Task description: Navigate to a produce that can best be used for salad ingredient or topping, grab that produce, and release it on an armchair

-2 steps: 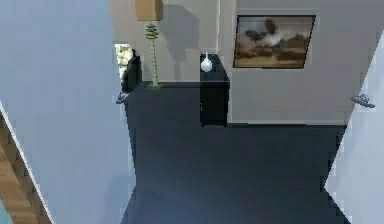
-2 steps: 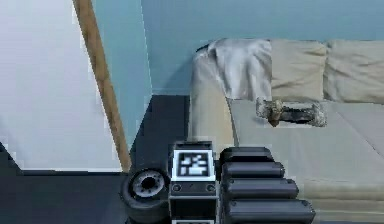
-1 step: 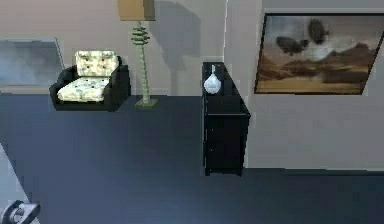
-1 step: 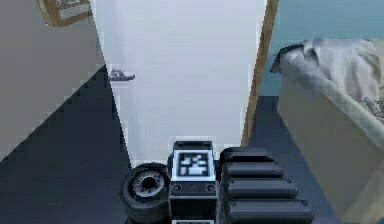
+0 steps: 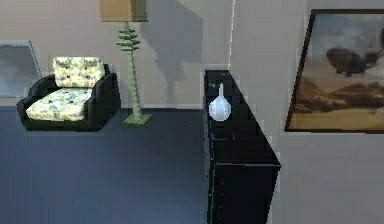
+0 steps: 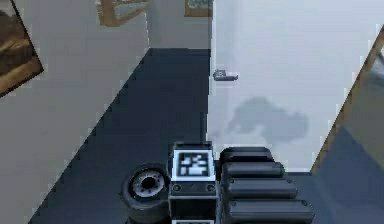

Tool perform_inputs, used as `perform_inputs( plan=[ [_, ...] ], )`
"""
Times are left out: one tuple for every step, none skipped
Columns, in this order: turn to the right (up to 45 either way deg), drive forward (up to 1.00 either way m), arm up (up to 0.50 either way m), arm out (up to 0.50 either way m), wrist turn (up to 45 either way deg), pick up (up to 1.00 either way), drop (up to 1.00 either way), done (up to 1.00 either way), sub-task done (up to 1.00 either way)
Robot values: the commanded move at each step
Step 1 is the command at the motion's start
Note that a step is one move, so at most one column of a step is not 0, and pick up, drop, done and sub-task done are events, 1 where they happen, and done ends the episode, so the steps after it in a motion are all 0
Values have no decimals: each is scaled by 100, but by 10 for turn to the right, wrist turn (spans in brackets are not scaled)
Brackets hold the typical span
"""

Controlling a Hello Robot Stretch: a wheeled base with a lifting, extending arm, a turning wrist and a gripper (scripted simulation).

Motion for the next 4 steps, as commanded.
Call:
perform_inputs(
  plan=[
    [-150, 0, 0, 0, 0, 0, 0, 0, 0],
    [0, 30, 0, 0, 0, 0, 0, 0, 0],
    [-300, 0, 0, 0, 0, 0, 0, 0, 0],
    [0, 100, 0, 0, 0, 0, 0, 0, 0]
  ],
)
